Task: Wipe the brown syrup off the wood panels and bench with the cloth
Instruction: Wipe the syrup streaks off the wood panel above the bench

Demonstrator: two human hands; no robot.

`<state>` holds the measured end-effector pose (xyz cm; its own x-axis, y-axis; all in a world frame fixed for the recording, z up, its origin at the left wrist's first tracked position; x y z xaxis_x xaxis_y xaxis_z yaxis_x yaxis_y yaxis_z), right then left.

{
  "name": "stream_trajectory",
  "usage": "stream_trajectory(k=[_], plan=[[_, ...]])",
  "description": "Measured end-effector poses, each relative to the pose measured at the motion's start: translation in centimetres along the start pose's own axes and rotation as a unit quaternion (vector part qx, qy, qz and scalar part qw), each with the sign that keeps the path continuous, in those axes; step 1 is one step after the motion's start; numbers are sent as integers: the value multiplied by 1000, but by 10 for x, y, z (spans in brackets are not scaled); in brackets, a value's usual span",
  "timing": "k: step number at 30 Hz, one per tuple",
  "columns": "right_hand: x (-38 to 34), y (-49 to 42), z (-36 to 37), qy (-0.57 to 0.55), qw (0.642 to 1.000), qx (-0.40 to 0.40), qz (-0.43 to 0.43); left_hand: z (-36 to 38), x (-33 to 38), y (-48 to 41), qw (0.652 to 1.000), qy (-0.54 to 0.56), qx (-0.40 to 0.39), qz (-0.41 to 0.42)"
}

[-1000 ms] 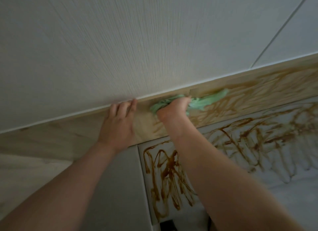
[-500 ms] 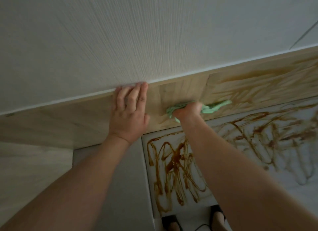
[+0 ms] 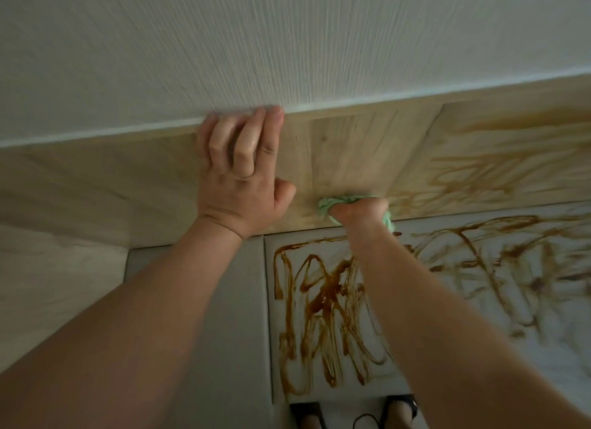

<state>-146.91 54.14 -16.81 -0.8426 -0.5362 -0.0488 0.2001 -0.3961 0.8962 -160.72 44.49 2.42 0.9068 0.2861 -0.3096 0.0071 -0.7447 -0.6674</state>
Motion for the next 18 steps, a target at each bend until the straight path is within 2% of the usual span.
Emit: stream_trajectory(k=[5,8,10,12,14,16,18], plan=[[112,-31,-17,3,992,-58,111,7,2,3,999,0,33,6],[99,-38,-24,8,989,-52,138,8,1,4,1000,1,29,-1],[56,-53,-27,14,995,-50,88,7,0,5,999,3,41,5],[13,-73,-37,18,1000,-8,-4,7,-2,4,998,9,55,6],[-3,-86,-46,-7,998,11,-66,8,-2,3,998,12,66,0],[24,-99,-49,-40,998,-12,-36,10,-1,4,997,13,69,-8],[71,-105,-54,-15,999,-41,23,10,0,4,998,12,68,-10]])
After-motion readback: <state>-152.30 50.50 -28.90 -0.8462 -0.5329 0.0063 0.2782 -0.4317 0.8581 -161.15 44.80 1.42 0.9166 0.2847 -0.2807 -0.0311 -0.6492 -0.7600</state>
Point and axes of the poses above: each hand's wrist, its own y-axis away from the middle knuckle, its own z-axis out of the palm, x = y × z, the point moved 6 cm from there along -y, towards the middle knuckle, and after that the axes turned 11 degrees about -y, right-handed, at the moved point
